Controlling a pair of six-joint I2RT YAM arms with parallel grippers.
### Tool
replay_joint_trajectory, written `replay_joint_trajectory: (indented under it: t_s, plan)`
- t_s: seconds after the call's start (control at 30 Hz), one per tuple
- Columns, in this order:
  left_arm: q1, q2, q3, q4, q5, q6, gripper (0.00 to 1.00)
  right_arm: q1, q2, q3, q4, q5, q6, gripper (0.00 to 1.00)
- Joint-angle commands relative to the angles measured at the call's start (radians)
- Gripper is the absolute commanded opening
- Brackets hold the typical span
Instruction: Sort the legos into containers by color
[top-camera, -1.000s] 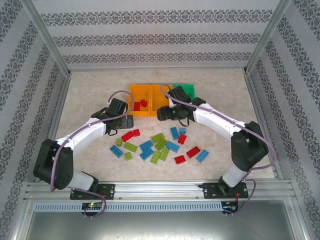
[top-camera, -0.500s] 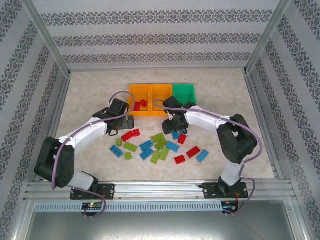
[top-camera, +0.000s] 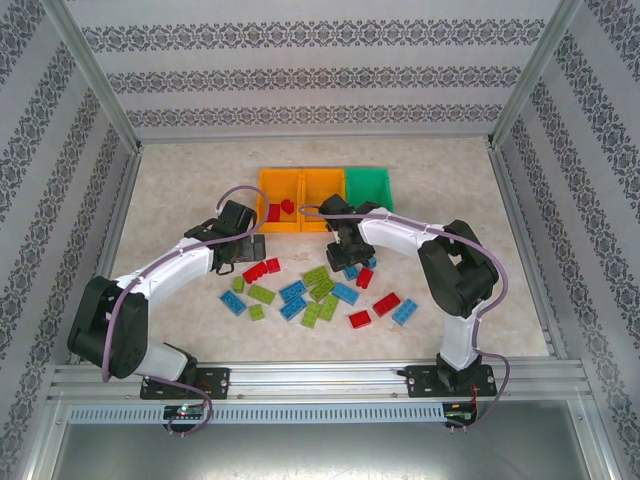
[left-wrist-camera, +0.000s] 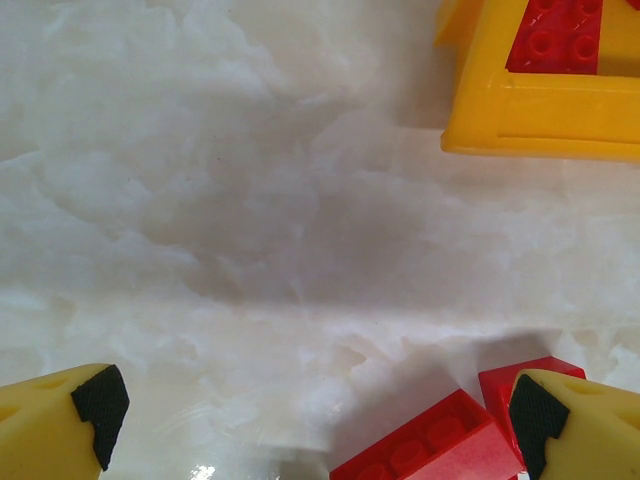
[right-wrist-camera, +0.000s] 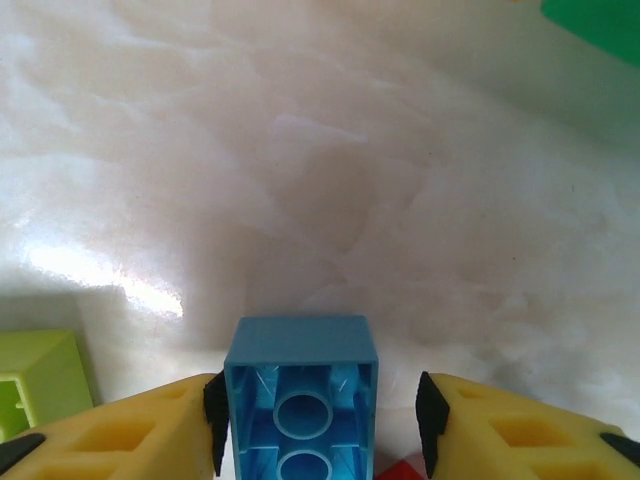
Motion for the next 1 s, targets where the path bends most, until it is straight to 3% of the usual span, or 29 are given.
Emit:
replay_joint_trajectory:
  t_s: [0.0,0.13,0.37,0.5,0.63,0.77,0.97]
  plan:
    - [-0.007,-0.003,0.004,0.0,-0.028,-0.01,1.0,0.003,0.019,0.002,-0.012,-0.006,-0.012,0.49]
    - [-0.007,0.009,0.011,-0.001,-0.028,-0.009,1.0,0.006,0.035,0.022,-0.019,-0.016,-0.019,0.36]
    - [-0.007,-0.005,0.015,-0.013,-0.03,-0.001,1.0,-0.072,-0.108,-0.031,0.108,-0.1,0.055,0.26]
    - [-0.01,-0.02,0.009,-0.006,-0.019,0.016,1.0,-0.16,-0.214,-0.075,0.223,-0.171,0.101,0.26]
    - [-0.022,-0.028,0.001,0.017,0.0,0.03,1.0,-0.229,-0.258,-0.063,0.258,-0.112,0.098,0.28]
    - [-0.057,-0.031,0.002,0.051,0.047,0.081,1.0,-0.301,-0.2,-0.008,0.258,-0.074,0.111,0.28]
    - [-0.157,-0.008,0.032,0.07,0.069,0.201,1.0,-0.317,-0.053,0.148,0.212,-0.009,0.119,0.31]
